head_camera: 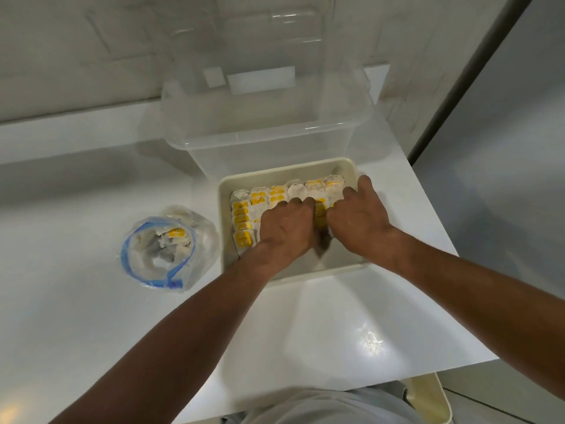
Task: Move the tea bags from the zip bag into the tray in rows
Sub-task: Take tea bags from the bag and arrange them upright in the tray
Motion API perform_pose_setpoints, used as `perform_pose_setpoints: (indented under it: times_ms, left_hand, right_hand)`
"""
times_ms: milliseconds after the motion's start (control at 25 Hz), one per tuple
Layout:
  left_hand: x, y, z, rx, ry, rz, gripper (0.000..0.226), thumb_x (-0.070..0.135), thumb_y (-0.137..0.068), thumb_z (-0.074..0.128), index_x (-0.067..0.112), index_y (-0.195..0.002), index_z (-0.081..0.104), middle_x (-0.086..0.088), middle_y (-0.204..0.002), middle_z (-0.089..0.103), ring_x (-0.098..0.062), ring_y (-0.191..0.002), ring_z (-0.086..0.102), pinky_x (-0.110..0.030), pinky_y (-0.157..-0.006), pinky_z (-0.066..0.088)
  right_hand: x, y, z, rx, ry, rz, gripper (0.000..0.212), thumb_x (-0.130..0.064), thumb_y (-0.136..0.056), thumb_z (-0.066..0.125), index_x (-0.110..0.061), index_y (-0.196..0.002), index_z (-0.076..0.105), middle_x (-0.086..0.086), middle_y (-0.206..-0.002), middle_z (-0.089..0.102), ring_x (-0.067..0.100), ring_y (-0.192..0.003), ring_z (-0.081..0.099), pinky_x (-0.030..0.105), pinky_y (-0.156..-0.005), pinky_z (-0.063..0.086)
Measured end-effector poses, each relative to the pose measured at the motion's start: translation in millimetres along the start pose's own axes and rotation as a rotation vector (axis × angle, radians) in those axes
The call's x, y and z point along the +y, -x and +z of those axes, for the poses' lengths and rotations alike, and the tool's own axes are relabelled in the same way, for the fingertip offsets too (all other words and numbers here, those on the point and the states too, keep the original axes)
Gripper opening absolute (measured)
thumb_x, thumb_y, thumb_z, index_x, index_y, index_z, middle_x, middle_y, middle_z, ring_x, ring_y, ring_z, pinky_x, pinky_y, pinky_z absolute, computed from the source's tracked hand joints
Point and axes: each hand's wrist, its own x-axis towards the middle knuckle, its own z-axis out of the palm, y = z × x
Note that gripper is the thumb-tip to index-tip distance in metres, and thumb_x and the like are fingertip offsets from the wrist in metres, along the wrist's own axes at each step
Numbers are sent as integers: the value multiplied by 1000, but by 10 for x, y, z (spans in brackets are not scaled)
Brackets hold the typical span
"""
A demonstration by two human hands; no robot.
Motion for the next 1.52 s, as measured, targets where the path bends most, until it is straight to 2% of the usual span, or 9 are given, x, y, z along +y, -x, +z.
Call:
perform_pose_setpoints:
  times_ms: [160, 280, 400, 560, 680, 800, 1160, 1360, 1520]
  left_hand:
    - [10, -28, -18, -6, -63, -5, 46, 49, -87, 63, 18, -120, 54, -4, -114, 63, -29, -103, 63, -33, -66, 36]
    - [-19, -19, -103, -36, 20, -32, 53, 60, -79, 67, 22, -114, 56, -1, -110, 64, -27, -100, 64, -33, -68, 40]
    - [-169, 35, -219, -66, 213, -57, 44, 58, -75, 71, 29, -105, 57, 4, -106, 65, -23, -99, 63, -33, -70, 43]
    - [-458, 264, -391, -39, 399, 0, 40, 56, -75, 73, 36, -106, 58, 13, -105, 60, -12, -93, 58, -33, -76, 48]
    - [-703, 513, -477, 39, 501, -49, 36, 55, -77, 72, 39, -105, 59, 16, -105, 57, -6, -82, 56, -31, -73, 49]
    - [-934, 767, -518, 191, 661, -99, 29, 39, -77, 79, 33, -101, 63, 14, -101, 60, -2, -74, 58, -32, -71, 53]
    - [-1891, 1399, -621, 226, 845, -193, 28, 40, -77, 82, 35, -98, 63, 14, -96, 65, -8, -77, 62, -32, -74, 54]
    - [-2462, 1433, -487, 81, 637, -309, 28, 46, -79, 78, 37, -101, 63, 20, -96, 68, -10, -85, 67, -33, -77, 55]
    - [-2490, 1478, -308, -3, 417, -169, 41, 50, -84, 71, 37, -120, 56, 15, -111, 70, -21, -96, 67, -30, -77, 51]
  right_hand:
    - [-4, -4, -7, 53, -38, -15, 13, -20, -94, 52, -27, -97, 62, -6, -94, 65, 22, -105, 56, 45, -112, 17]
    - [20, 12, -55, 71, -114, 3, 10, -21, -93, 51, -28, -90, 58, -7, -92, 65, 23, -101, 57, 46, -104, 16]
    - [43, 27, -138, 163, -247, 5, 16, -30, -91, 54, -29, -105, 63, -4, -100, 68, 23, -97, 60, 41, -90, 29]
    - [57, 85, -258, 162, -631, 3, 23, -46, -86, 63, -37, -107, 59, -16, -104, 58, 16, -97, 57, 31, -70, 38]
    - [-81, 109, -331, 145, -1023, -66, 28, -46, -79, 74, -38, -102, 61, -20, -102, 62, -1, -78, 55, 30, -72, 48]
    - [-375, 137, -486, 97, -1334, -145, 33, -32, -78, 79, -35, -105, 61, -14, -99, 64, 3, -68, 59, 27, -76, 50]
    - [-1250, 140, -968, 206, -1395, -81, 26, -33, -82, 76, -34, -104, 63, -14, -95, 65, 8, -73, 61, 21, -71, 50]
    - [-1778, 18, -1119, 194, -1307, 12, 24, -29, -85, 72, -34, -107, 66, -18, -98, 68, -6, -79, 62, 10, -74, 46]
    - [-2156, -105, -1029, 208, -1234, 32, 34, -22, -91, 62, -30, -124, 63, -11, -114, 70, 5, -88, 67, 23, -87, 49]
